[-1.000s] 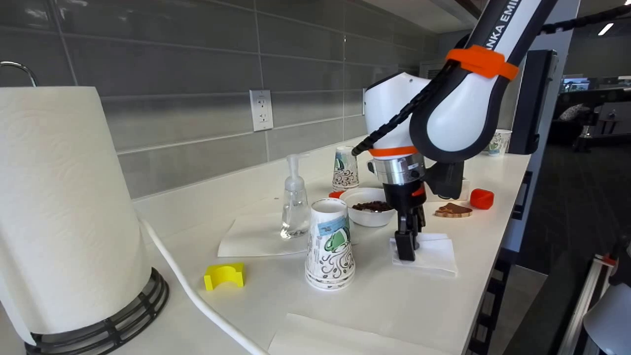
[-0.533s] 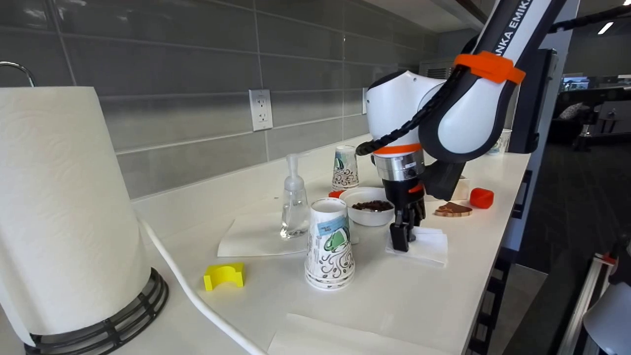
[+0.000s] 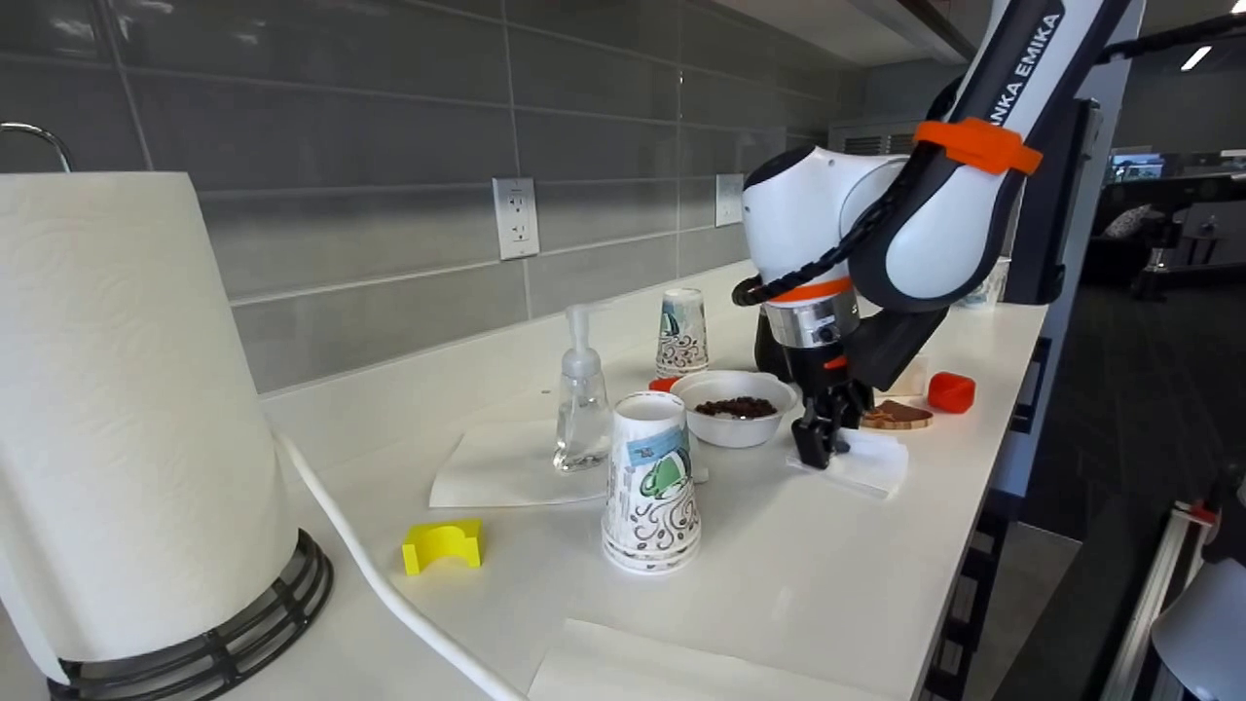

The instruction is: Use the tissue to wipe the counter

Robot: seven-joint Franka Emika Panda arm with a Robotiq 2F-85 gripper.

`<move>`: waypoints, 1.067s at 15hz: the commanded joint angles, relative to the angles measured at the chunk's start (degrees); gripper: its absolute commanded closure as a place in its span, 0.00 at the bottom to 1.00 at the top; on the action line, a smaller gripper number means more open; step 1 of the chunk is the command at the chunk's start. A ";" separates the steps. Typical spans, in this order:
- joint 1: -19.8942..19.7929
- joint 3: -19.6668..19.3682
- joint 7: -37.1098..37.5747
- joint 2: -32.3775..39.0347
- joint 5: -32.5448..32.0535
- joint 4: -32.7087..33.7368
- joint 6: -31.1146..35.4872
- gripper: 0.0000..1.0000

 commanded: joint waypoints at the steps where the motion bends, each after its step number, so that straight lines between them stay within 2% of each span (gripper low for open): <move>1: 0.28 -0.03 -6.72 1.91 3.62 0.14 -4.15 0.97; 5: 1.92 1.25 -17.43 2.09 8.51 0.38 -3.64 0.97; 10: 5.37 4.02 -31.74 2.29 17.61 0.37 -0.39 0.97; 13: 6.79 5.35 -32.59 2.40 19.14 0.35 2.99 0.97; 16: 6.41 5.10 -28.72 2.43 15.60 0.26 6.70 0.97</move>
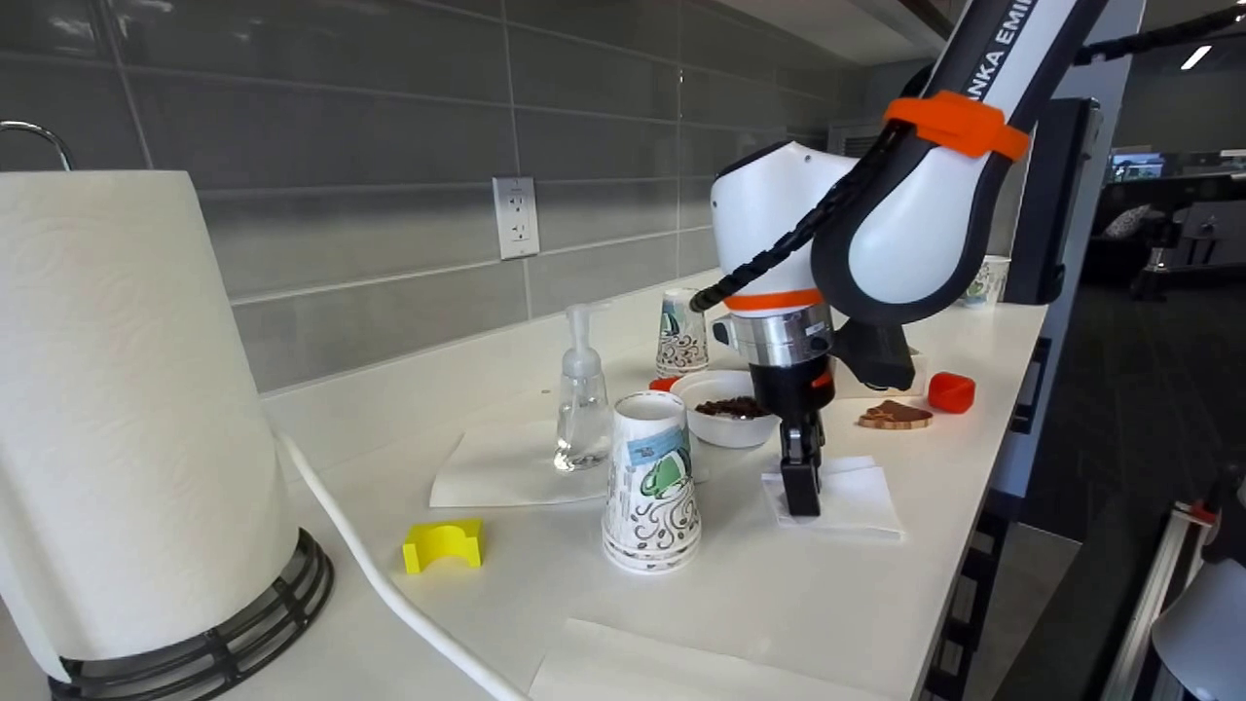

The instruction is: Use the tissue to wipe the counter

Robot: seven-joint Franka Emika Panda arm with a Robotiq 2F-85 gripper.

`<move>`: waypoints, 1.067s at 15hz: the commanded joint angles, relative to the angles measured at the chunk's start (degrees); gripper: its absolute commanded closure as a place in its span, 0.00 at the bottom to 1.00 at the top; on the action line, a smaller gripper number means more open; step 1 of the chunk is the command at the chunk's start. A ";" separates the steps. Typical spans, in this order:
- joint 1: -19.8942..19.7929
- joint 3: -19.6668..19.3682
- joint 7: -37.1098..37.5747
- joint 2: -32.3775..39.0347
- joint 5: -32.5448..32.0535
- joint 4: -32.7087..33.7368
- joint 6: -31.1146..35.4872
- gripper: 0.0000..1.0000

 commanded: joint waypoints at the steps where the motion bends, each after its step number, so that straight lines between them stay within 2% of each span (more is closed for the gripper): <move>1: -0.76 -0.82 3.83 1.29 -3.48 -0.01 4.84 0.97; 6: -3.91 -3.71 15.20 -0.16 -16.44 0.07 2.52 0.97; 10: -6.59 -6.29 20.09 -0.47 -23.64 0.07 0.45 0.97; 14: -8.60 -8.28 21.70 -0.22 -26.89 0.13 -3.03 0.97; 16: -8.36 -8.33 15.59 -0.05 -22.78 -0.42 -4.24 0.97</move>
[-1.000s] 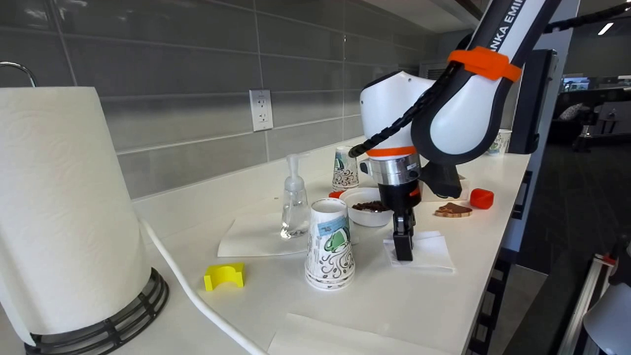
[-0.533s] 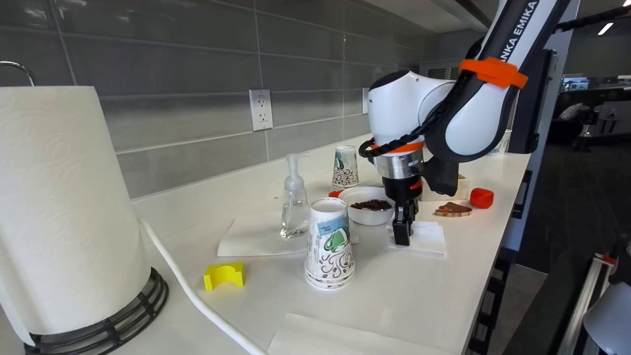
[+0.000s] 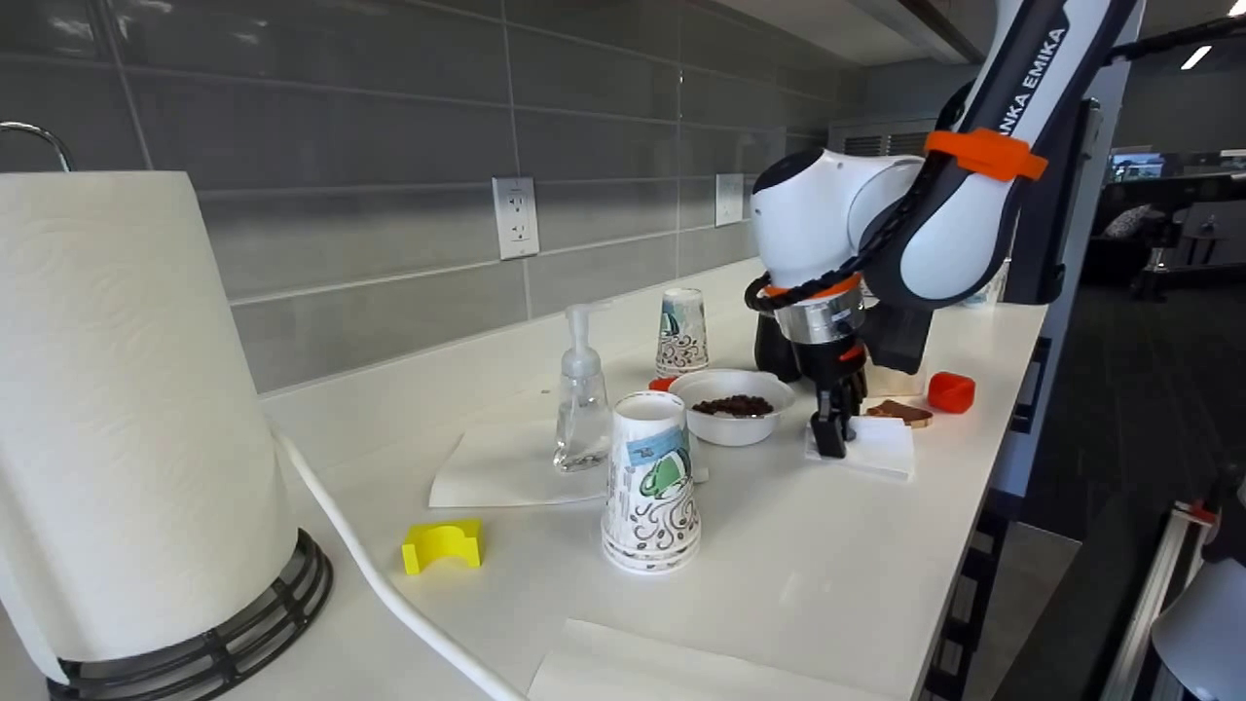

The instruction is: Use the tissue to wipe the counter

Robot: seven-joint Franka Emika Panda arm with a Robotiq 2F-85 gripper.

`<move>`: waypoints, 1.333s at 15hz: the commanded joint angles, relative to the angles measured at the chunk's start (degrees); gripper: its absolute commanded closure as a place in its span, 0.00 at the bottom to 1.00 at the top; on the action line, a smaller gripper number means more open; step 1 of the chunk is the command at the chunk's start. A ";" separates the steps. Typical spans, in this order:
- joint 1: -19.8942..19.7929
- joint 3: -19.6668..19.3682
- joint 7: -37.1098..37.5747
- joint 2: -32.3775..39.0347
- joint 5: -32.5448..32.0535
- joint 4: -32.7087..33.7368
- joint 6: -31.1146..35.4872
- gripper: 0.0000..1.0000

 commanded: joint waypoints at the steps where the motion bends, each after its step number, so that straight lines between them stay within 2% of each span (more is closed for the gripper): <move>1: 0.08 -0.09 -5.85 0.27 2.60 -0.63 -2.95 0.97; 5: 1.83 1.44 -17.44 1.40 6.35 -0.03 -1.21 0.97; 8: 4.23 3.82 -23.51 1.38 10.50 -0.03 0.34 0.97; 16: 11.14 10.18 -35.50 -1.12 26.32 -0.30 -0.71 0.97; 20: 13.93 12.30 -38.29 -4.33 31.24 -0.68 -0.94 0.97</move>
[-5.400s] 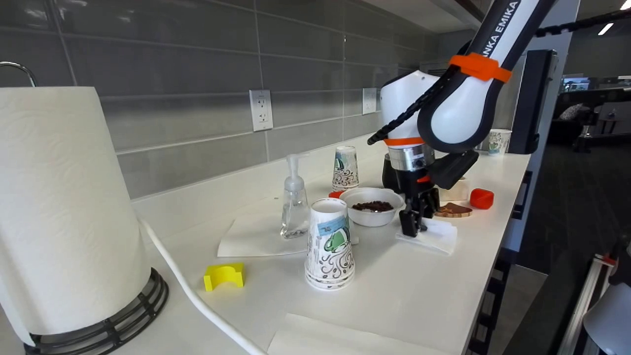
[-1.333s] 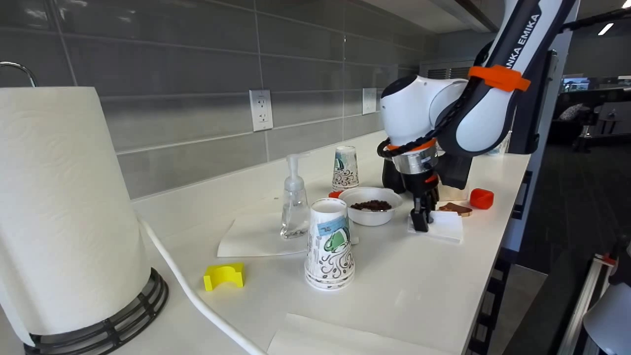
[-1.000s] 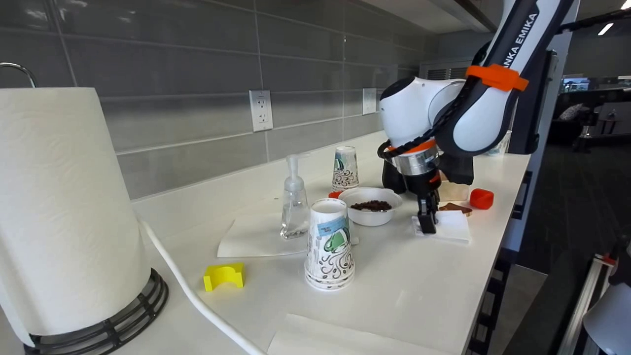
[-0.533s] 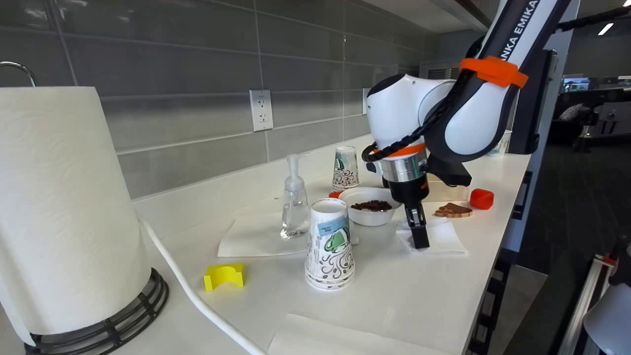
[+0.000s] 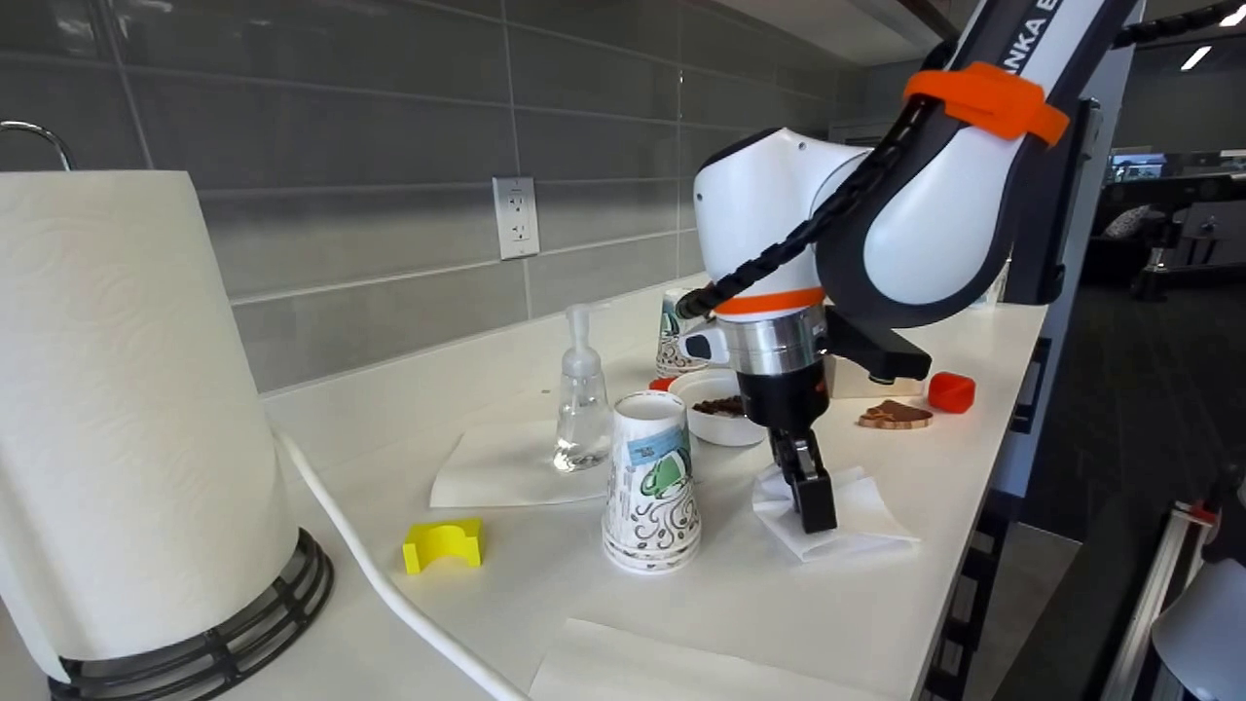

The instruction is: Use the tissue to wipe the counter

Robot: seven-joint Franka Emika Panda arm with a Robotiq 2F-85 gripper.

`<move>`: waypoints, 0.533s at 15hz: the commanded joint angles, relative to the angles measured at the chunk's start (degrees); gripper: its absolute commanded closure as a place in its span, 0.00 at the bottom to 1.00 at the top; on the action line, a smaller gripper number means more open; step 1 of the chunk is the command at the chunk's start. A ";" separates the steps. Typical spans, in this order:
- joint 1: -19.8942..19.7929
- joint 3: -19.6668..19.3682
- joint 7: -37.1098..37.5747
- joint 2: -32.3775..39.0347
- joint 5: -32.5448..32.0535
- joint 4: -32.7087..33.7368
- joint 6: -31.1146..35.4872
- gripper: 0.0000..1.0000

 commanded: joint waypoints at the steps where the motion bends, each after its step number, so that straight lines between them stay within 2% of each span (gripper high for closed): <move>1: 2.67 1.52 -4.22 -4.18 5.51 -0.80 -0.68 0.97; 8: 8.54 3.49 -8.64 -8.27 10.60 -0.76 0.55 0.97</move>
